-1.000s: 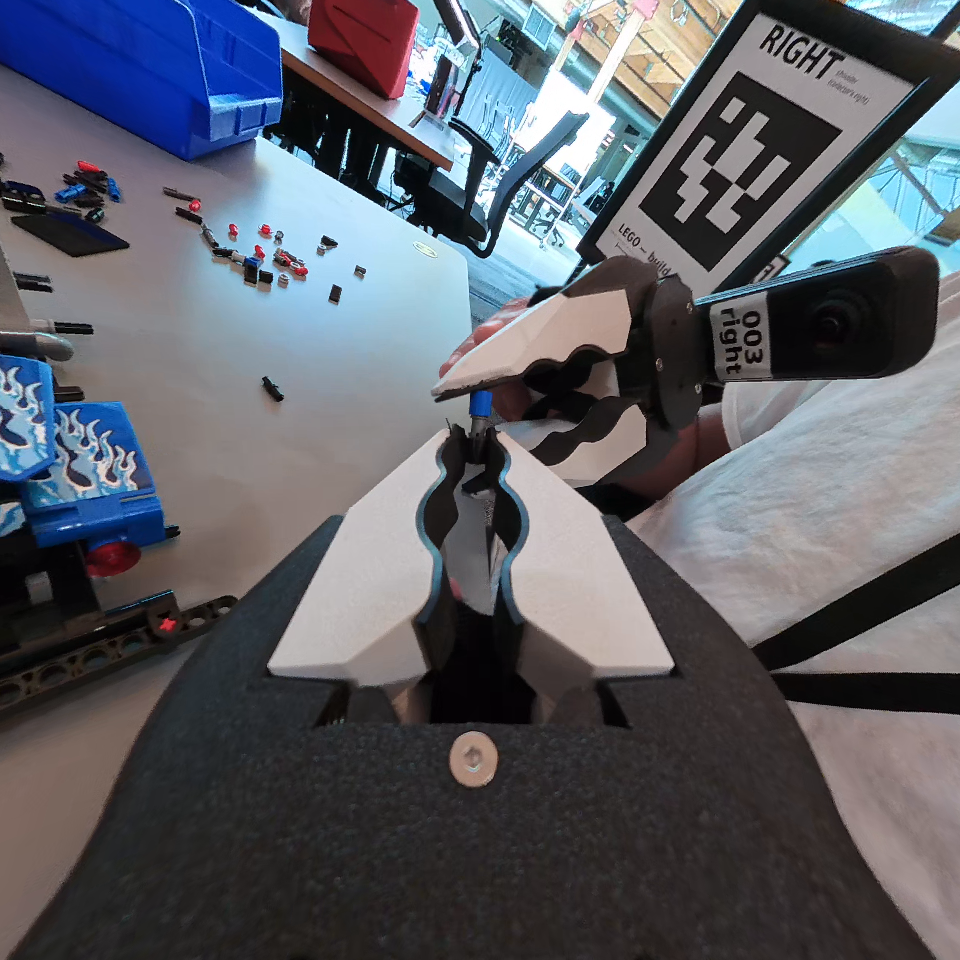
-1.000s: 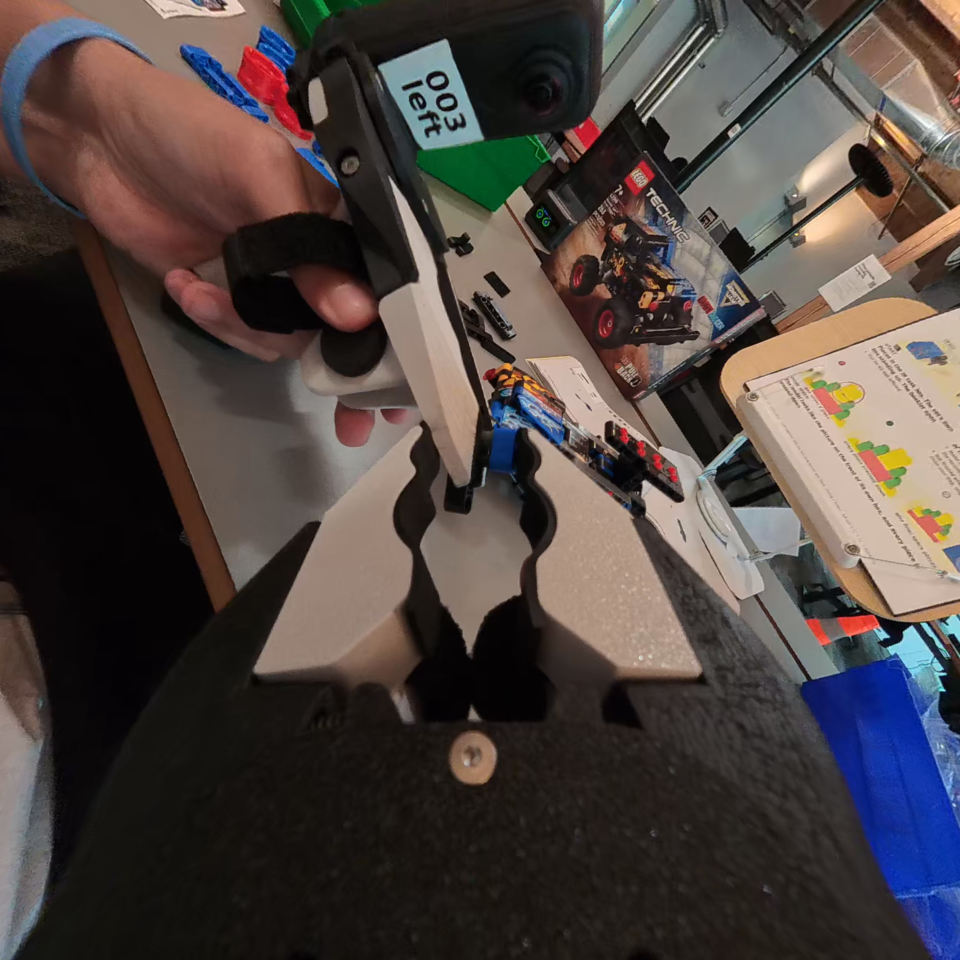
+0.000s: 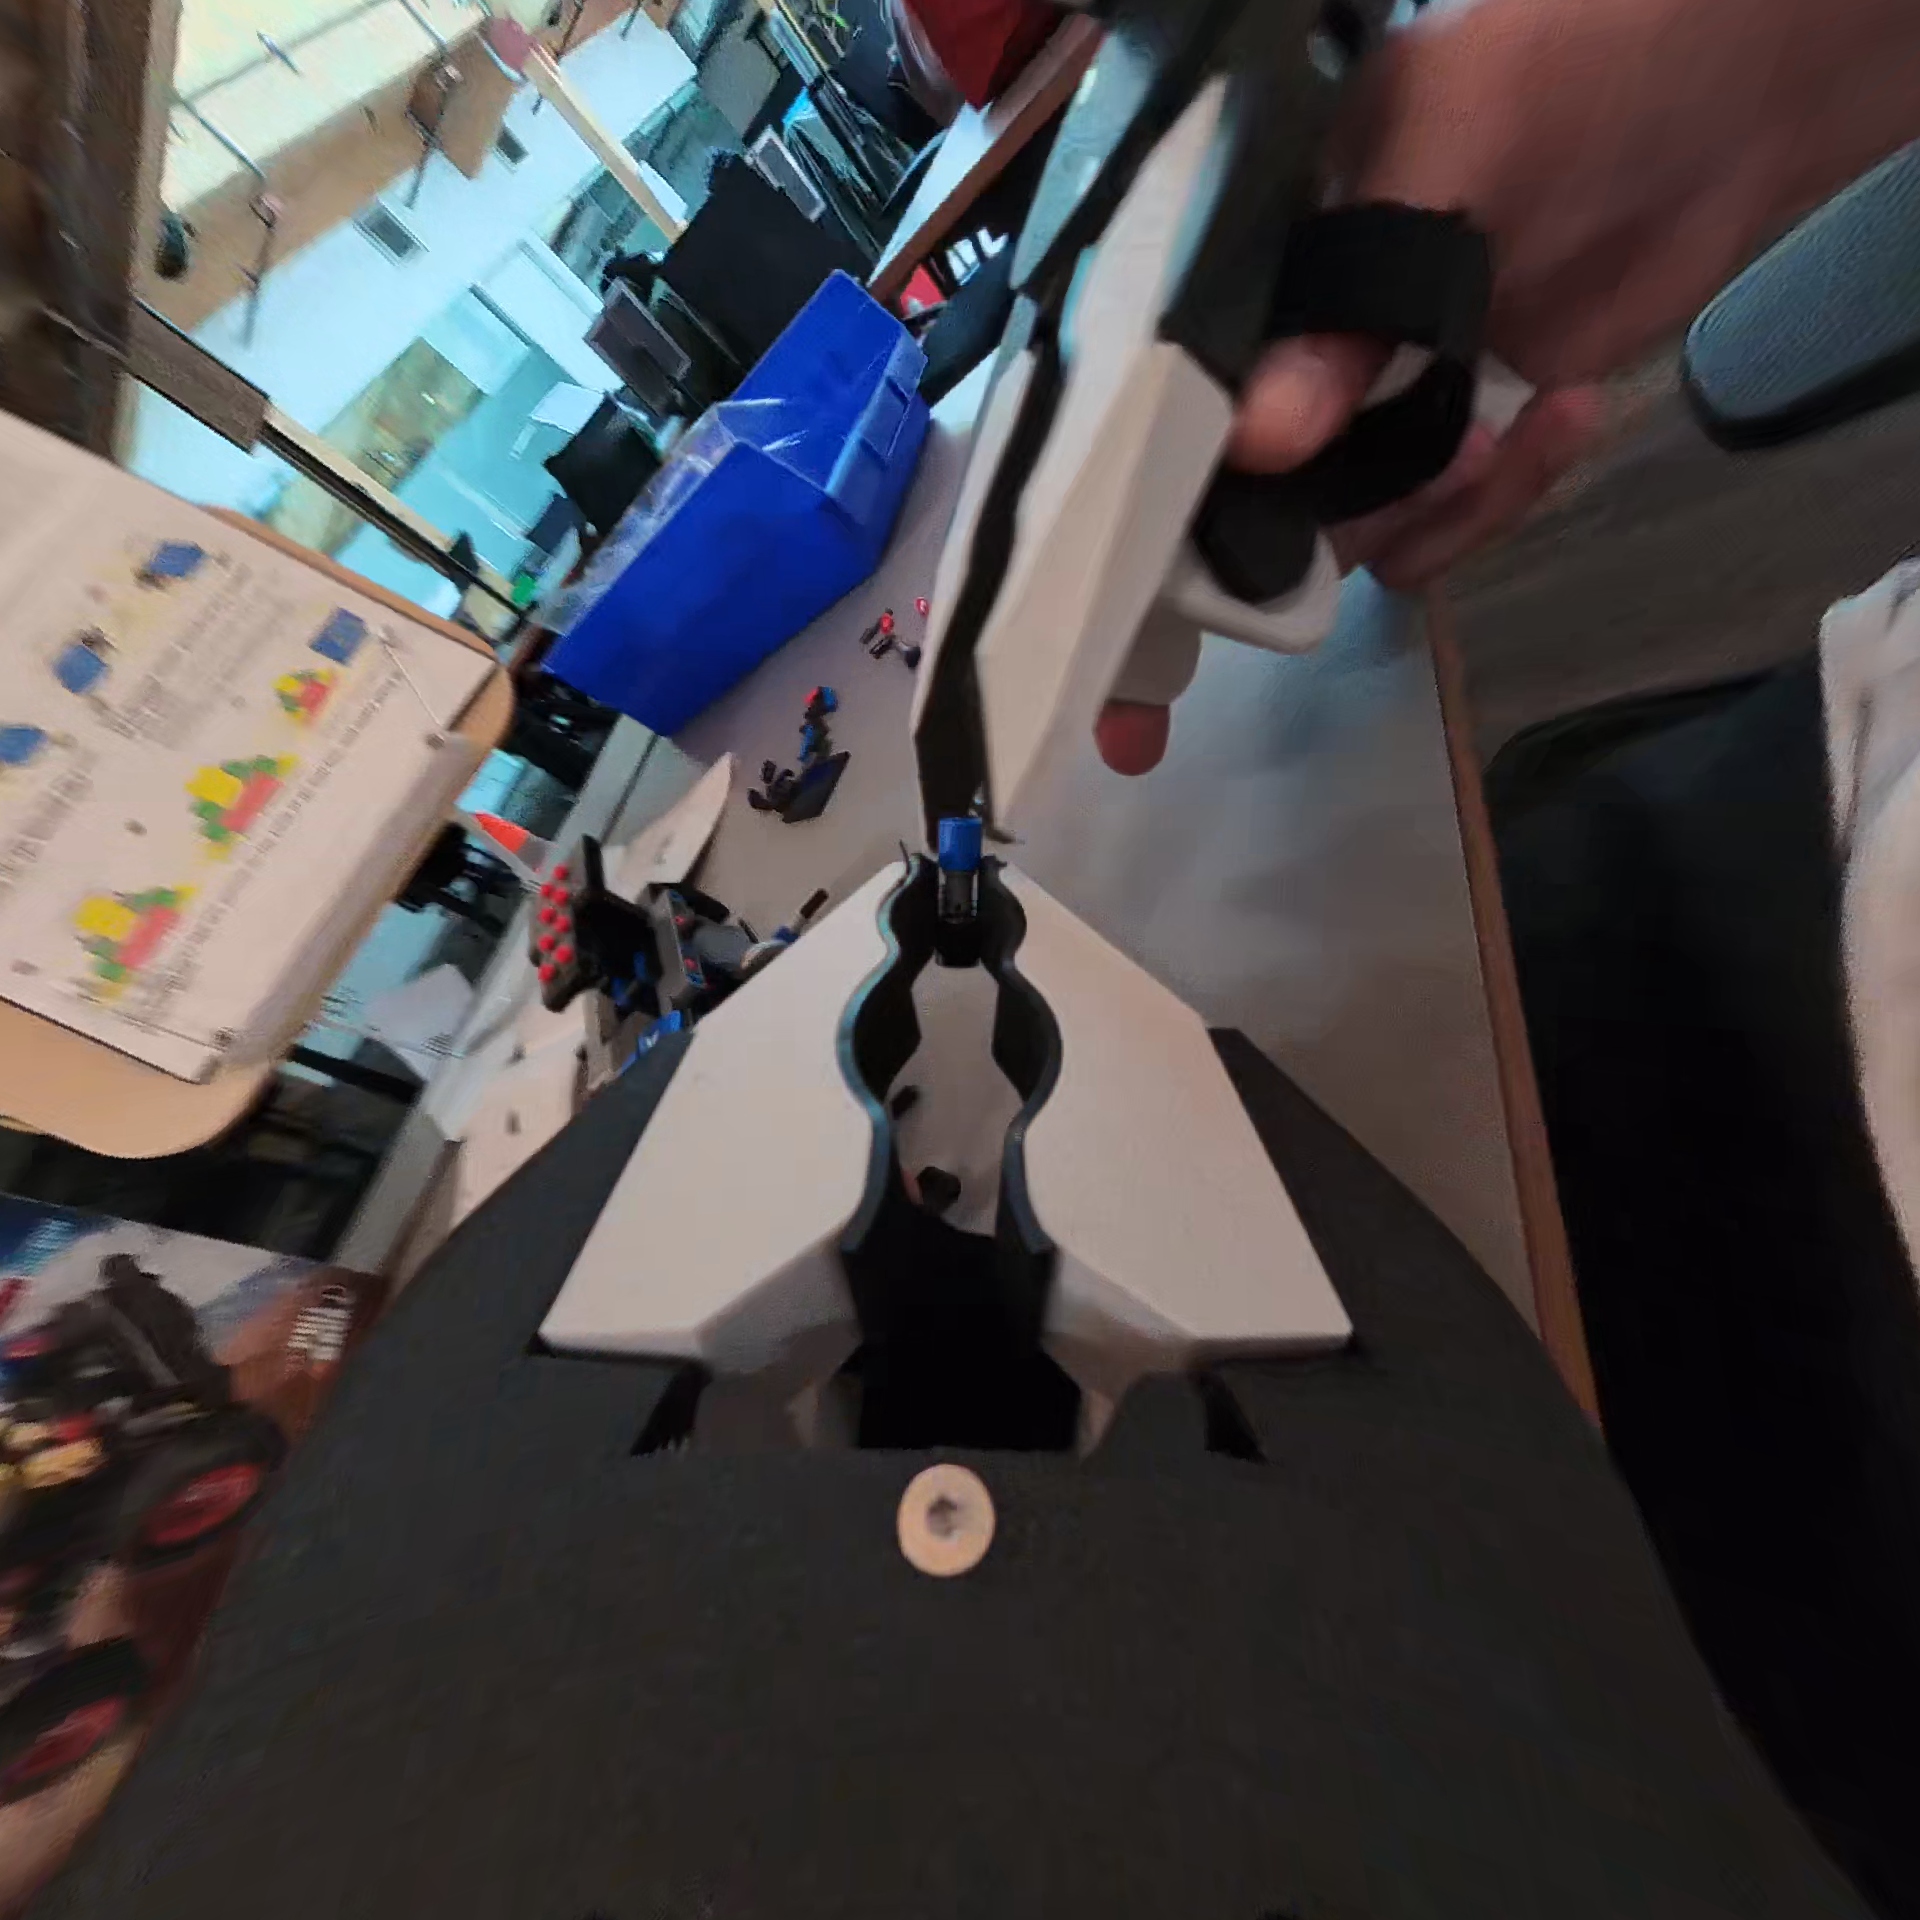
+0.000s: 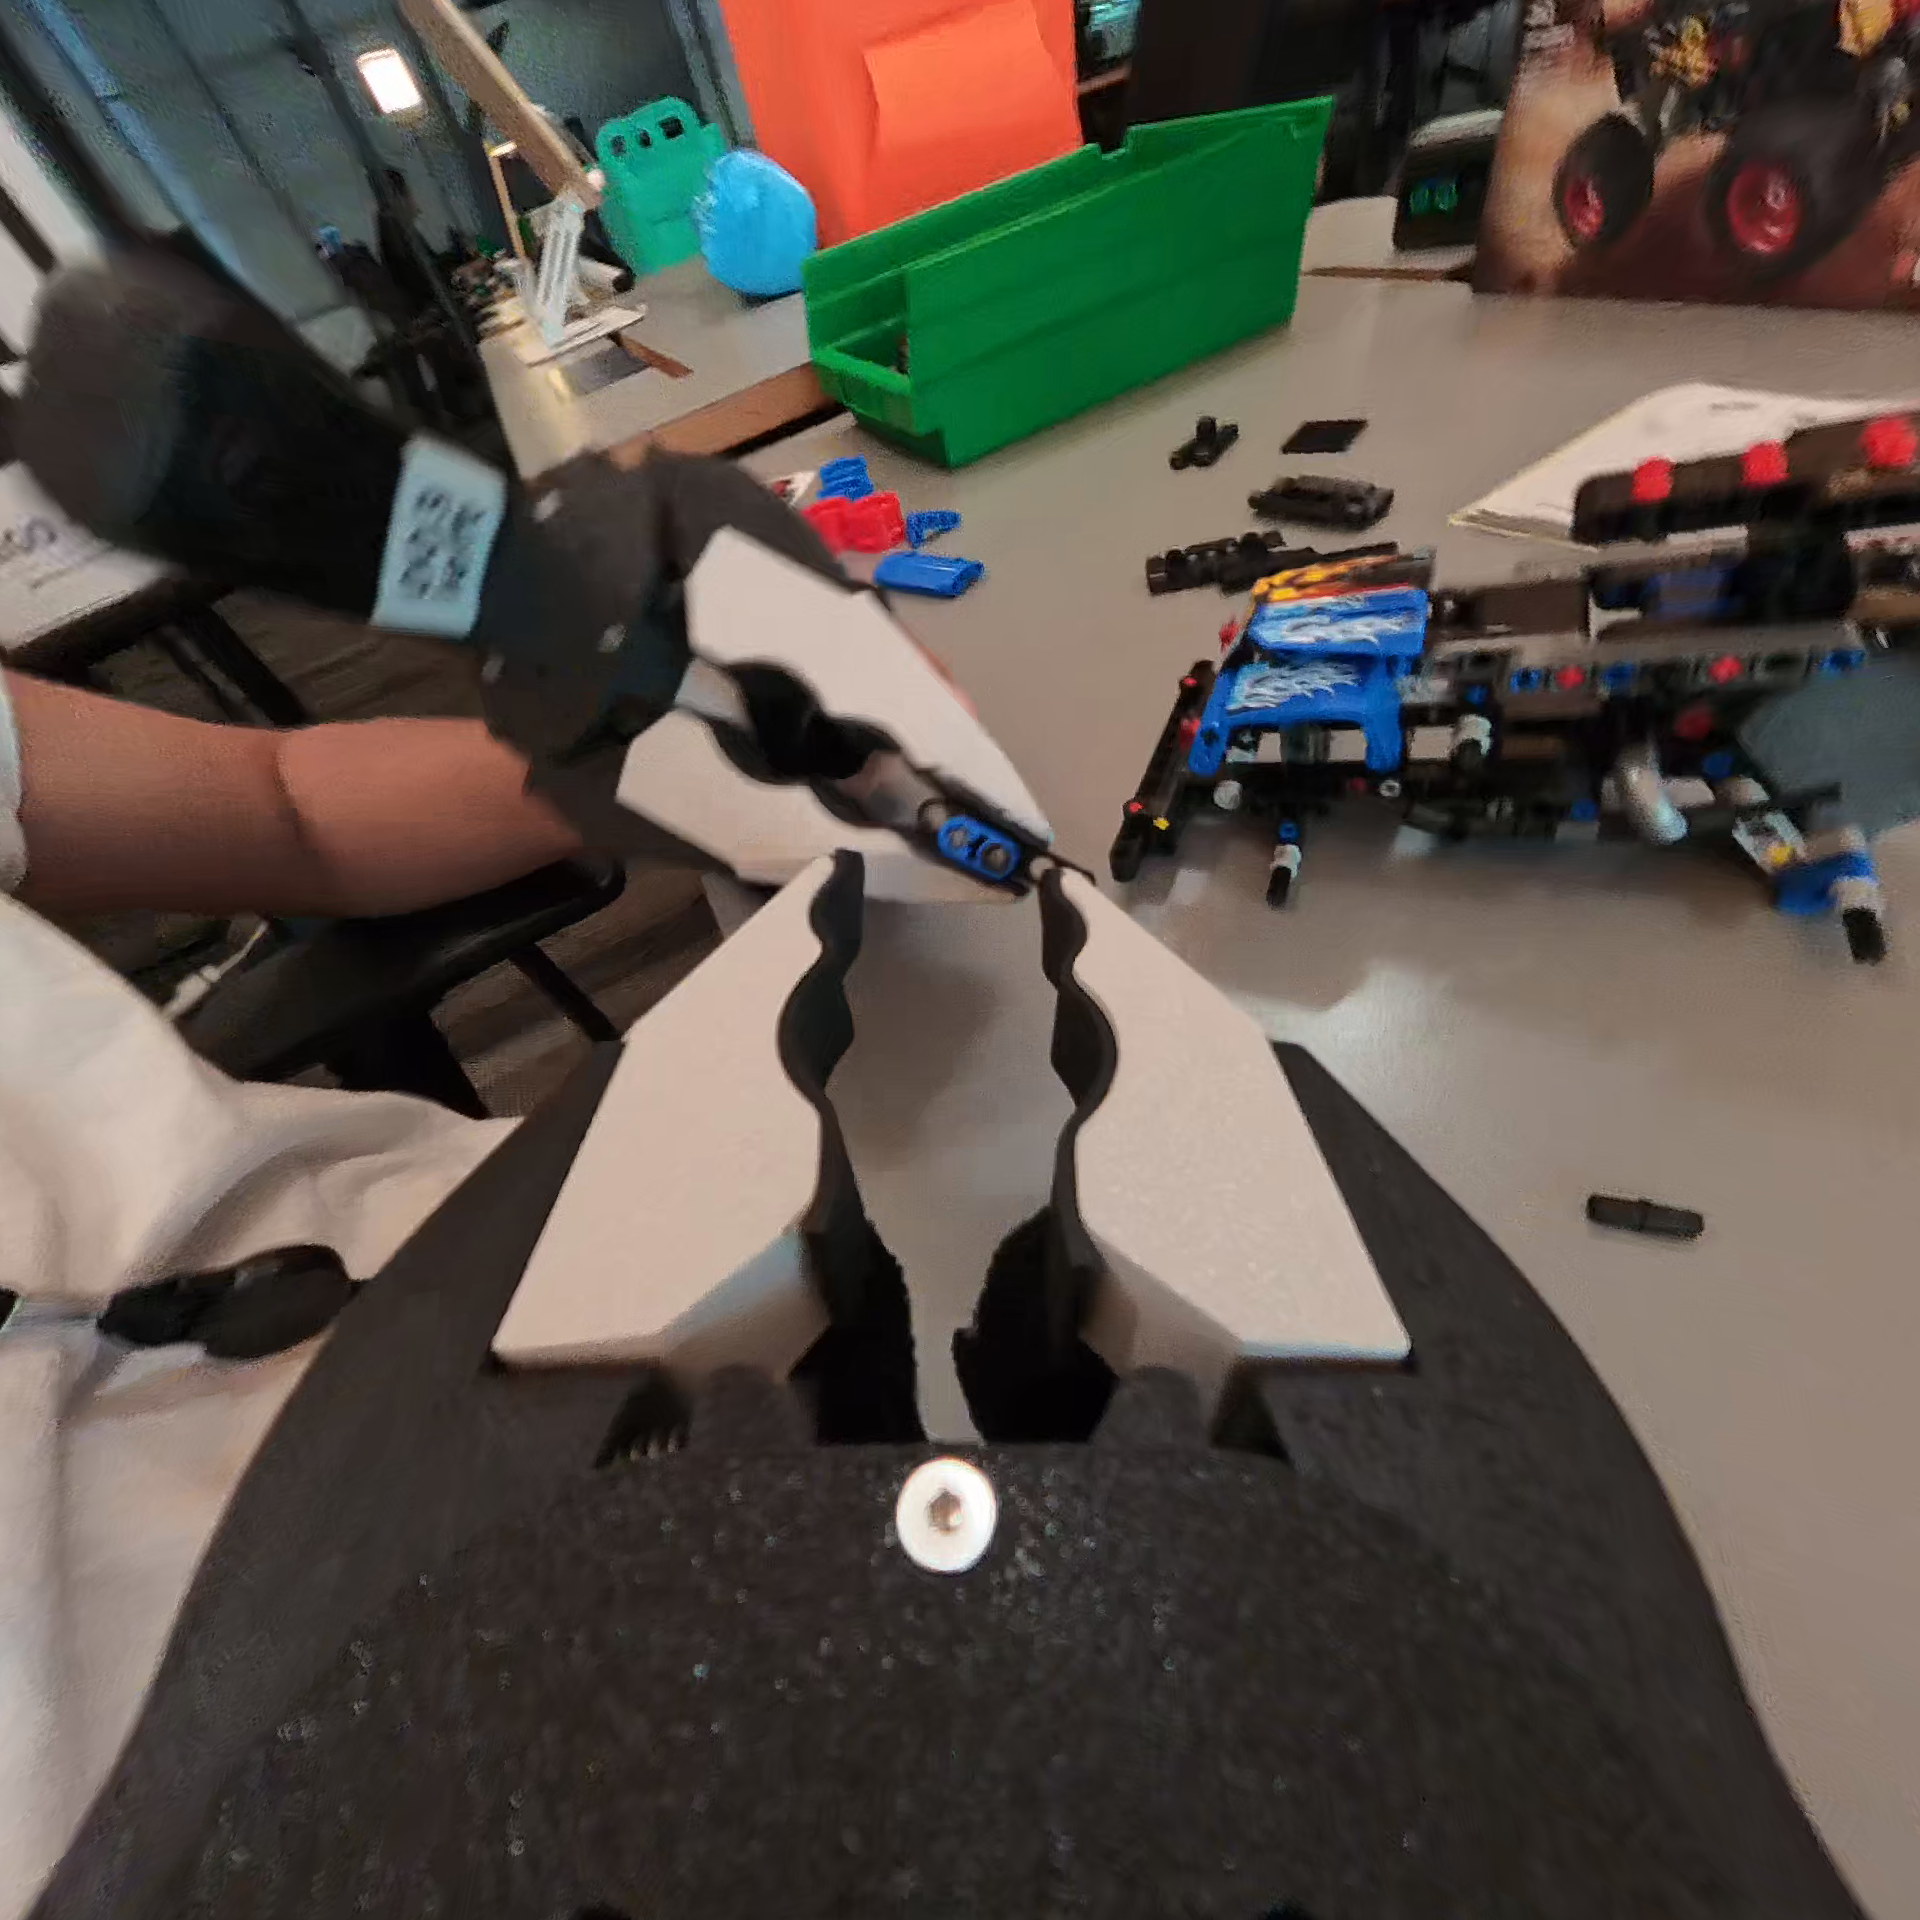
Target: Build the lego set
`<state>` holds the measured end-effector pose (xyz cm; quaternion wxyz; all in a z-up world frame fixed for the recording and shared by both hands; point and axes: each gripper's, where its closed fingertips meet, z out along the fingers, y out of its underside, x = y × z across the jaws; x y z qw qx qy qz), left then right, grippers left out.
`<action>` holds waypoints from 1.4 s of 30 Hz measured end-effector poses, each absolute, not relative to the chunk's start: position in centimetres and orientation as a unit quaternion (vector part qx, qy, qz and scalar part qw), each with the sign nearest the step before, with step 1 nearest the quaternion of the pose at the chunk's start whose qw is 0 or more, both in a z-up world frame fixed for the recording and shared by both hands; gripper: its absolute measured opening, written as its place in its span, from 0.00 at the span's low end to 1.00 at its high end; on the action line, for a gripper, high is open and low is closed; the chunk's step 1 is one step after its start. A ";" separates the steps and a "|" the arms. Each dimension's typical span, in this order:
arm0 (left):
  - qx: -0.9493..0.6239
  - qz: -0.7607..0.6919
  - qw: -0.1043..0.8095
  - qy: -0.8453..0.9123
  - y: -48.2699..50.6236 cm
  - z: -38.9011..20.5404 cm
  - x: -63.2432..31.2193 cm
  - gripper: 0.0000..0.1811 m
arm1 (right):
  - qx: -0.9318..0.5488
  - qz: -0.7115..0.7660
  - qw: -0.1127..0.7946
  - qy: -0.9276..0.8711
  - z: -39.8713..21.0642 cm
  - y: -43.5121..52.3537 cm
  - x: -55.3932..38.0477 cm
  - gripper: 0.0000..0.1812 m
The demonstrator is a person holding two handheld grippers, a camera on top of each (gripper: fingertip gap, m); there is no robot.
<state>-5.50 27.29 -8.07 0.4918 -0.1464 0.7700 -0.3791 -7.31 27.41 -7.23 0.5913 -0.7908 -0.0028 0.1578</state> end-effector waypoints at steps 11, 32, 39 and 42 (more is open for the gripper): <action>-0.089 -0.253 0.638 0.722 27.0 -6.4 -5.6 0.03 | -0.766 0.124 0.631 0.009 -5.8 27.3 -7.1 0.08; -0.163 -0.488 0.371 0.773 25.8 -6.7 -6.8 0.03 | -0.740 0.252 0.623 -0.013 -5.4 26.2 -7.3 0.11; -0.142 -0.423 0.362 0.819 26.6 -8.5 -6.8 0.04 | -0.817 -0.087 0.494 -0.283 -6.2 26.0 -7.4 0.12; -0.122 -0.382 0.384 0.832 26.3 -9.0 -7.0 0.04 | -0.819 -0.134 0.445 -0.336 -6.9 26.6 -7.8 0.09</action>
